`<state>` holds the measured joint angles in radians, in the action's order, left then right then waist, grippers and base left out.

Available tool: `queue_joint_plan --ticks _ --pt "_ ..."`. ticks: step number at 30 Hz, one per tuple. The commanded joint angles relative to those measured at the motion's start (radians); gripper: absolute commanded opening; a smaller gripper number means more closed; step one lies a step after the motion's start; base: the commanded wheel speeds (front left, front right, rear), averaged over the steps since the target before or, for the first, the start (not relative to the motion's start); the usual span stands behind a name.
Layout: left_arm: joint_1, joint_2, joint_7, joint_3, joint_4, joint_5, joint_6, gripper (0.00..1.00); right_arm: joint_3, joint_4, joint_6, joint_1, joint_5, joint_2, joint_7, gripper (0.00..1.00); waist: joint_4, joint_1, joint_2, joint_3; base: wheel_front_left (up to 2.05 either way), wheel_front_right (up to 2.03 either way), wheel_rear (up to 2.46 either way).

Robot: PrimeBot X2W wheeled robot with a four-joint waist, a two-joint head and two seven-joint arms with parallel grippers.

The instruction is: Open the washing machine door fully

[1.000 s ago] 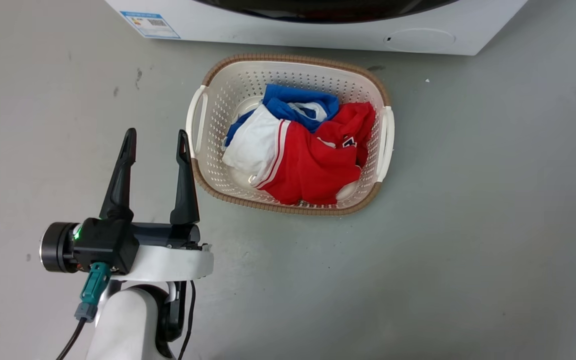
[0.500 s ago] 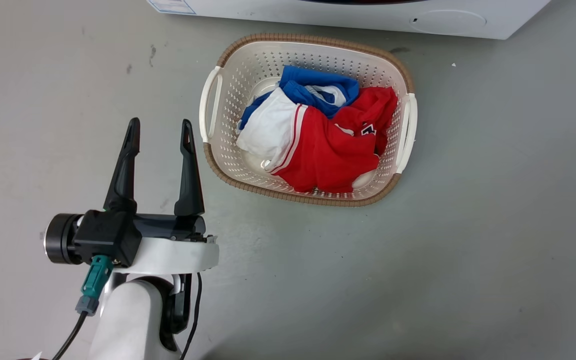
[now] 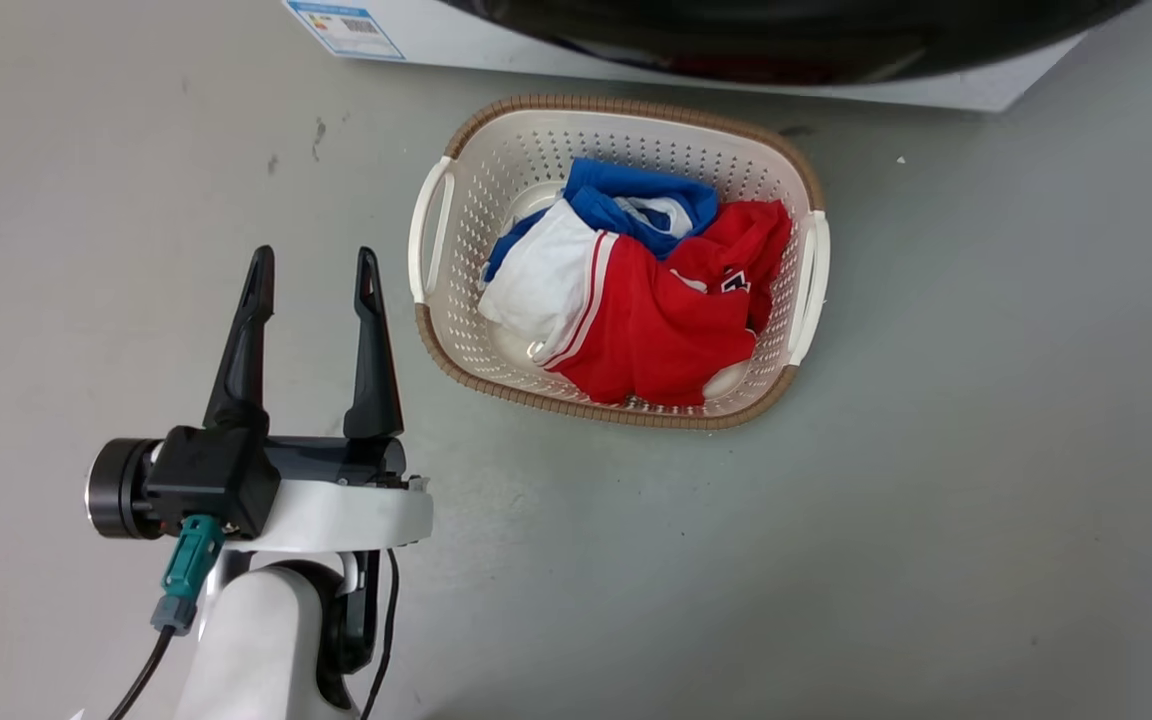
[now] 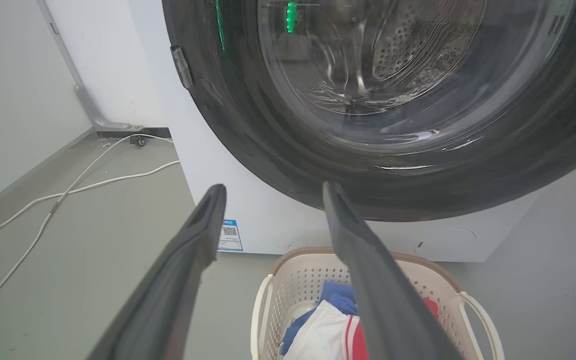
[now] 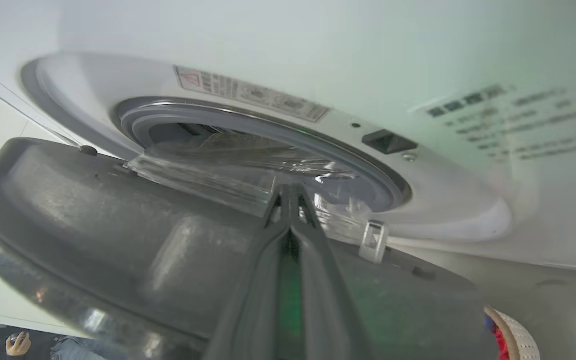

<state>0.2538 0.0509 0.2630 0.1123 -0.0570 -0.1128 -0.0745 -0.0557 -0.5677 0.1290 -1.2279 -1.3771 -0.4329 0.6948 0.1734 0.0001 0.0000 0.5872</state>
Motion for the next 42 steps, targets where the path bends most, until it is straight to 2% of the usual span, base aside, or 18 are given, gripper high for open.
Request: queue_joint_plan --ticks 1,8,29,42 --pt "-0.008 -0.001 0.003 -0.006 0.002 0.005 -0.001 1.0 -0.028 0.019 0.003 0.052 -0.004 0.03 0.027 0.0 -0.008 -0.0001 0.0 -0.014 0.0 0.0 0.0" --pt "-0.025 0.0 0.003 -0.022 0.006 0.019 0.009 1.0 -0.017 0.118 0.003 0.169 -0.03 0.023 0.06 0.0 -0.029 -0.0001 0.0 -0.053 0.0 0.0 0.0" --pt "-0.089 0.0 0.003 -0.034 0.028 0.043 0.017 1.0 -0.031 0.453 0.003 0.583 -0.112 0.104 0.08 0.0 -0.037 -0.0001 0.0 -0.187 0.0 0.0 0.0" --pt "-0.131 0.0 0.003 -0.017 0.055 0.058 0.028 1.0 -0.072 0.551 0.003 0.811 -0.131 0.158 0.052 0.0 -0.012 -0.0001 0.0 -0.278 0.0 0.0 0.0"
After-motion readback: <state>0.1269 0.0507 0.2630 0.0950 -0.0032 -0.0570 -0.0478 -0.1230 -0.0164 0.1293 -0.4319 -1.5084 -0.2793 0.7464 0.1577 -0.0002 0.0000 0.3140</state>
